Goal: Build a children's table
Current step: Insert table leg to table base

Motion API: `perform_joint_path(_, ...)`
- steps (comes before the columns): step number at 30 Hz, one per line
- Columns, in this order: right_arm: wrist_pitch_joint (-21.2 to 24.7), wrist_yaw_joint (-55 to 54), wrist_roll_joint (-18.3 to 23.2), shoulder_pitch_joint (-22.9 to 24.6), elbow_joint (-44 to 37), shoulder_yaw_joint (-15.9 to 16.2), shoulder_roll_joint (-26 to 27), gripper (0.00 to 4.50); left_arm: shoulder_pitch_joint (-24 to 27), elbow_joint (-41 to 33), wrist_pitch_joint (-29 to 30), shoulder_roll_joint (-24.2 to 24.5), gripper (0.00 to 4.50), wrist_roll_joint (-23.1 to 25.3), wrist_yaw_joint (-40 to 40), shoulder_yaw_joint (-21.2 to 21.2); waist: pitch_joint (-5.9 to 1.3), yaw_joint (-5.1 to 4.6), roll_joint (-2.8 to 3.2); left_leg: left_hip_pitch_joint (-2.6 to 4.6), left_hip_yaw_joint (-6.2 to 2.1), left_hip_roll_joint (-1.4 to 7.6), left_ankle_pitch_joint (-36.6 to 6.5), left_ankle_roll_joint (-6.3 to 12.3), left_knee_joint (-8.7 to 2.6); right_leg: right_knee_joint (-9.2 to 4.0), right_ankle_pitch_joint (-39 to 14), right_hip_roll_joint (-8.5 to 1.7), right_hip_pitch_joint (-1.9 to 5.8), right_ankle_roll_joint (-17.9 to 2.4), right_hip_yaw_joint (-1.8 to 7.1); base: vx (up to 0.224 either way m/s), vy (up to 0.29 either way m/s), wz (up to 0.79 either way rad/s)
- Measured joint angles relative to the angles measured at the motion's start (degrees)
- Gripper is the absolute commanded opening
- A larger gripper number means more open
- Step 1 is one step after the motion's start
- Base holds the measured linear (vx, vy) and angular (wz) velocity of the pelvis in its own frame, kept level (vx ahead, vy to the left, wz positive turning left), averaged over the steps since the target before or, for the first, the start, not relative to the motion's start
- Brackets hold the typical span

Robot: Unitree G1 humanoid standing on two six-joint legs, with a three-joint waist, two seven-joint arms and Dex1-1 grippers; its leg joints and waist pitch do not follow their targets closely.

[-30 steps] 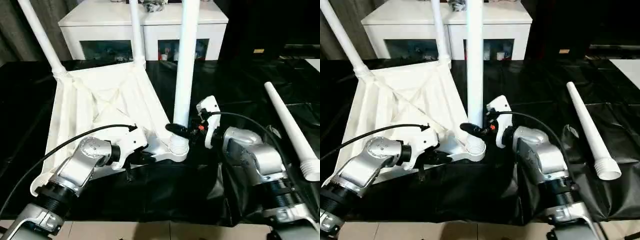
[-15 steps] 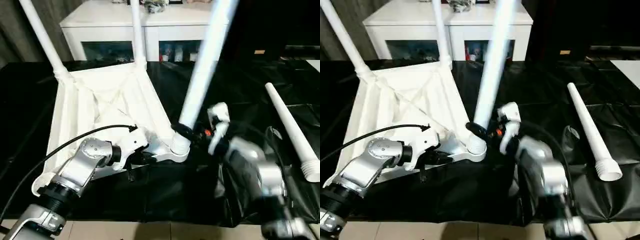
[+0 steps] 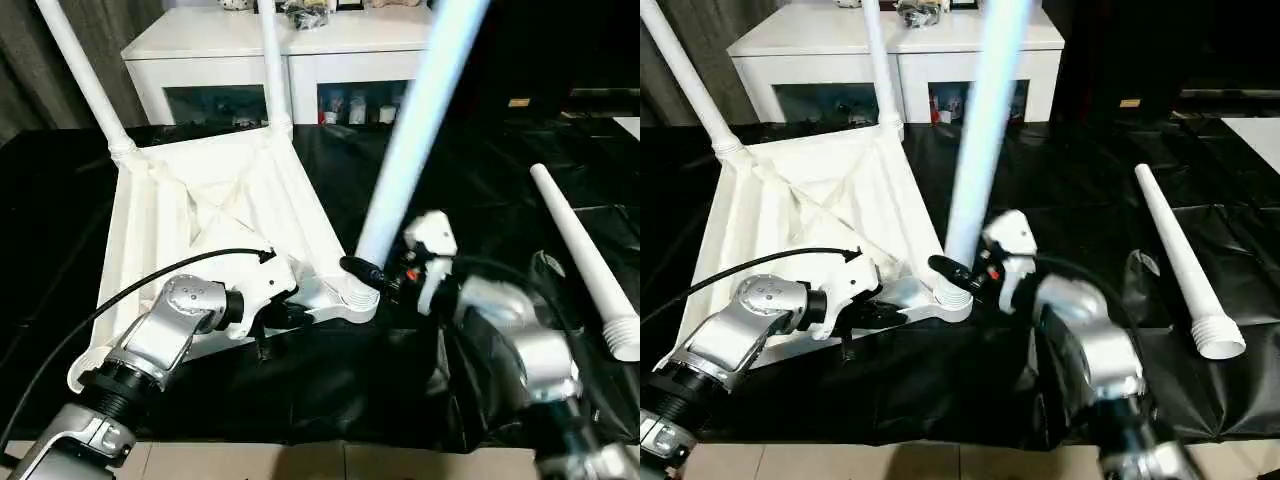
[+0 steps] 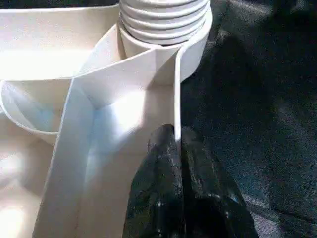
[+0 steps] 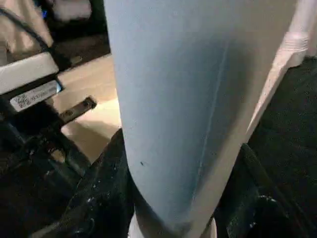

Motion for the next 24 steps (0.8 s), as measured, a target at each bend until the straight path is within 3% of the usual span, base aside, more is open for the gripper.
perform_joint_path(8, 5.16, 3.22, -1.14, -4.12, 2.63, 1.94, -1.05, 1.83, 0.28, -0.1, 0.03, 0.41, 0.0, 0.0, -0.31, 0.0, -0.25, 0.01, -0.69, 0.25, 0.04, 0.0, 0.0, -0.01, -0.2, -0.05, -0.04, 0.02, 0.09, 0.06, 0.03, 0.0, 0.0, 0.0)
perform_joint_path(17, 5.35, 4.72, -1.72, -5.49, 4.69, 2.82, -1.38, 1.83, 0.39, 0.51, -0.1, 0.47, 0.0, 0.09, -0.14, 0.0, -0.46, 0.03, -1.24, 0.8, 0.1, -0.08, 0.01, -0.03, -0.69, -0.14, -0.21, 0.07, 0.33, 0.35, 0.2, 0.0, 0.0, 0.0)
perform_joint_path(24, 4.46, 3.99, -2.09, -4.79, 4.85, 2.64, -0.79, 1.83, 0.37, 1.55, -0.56, 0.07, 0.0, 0.01, -0.08, 0.04, -0.76, -0.03, -1.06, 0.87, 0.13, -0.13, 0.0, -0.03, -0.7, -0.26, -0.21, 0.17, 0.4, 0.35, 0.47, 0.0, 0.0, 0.0)
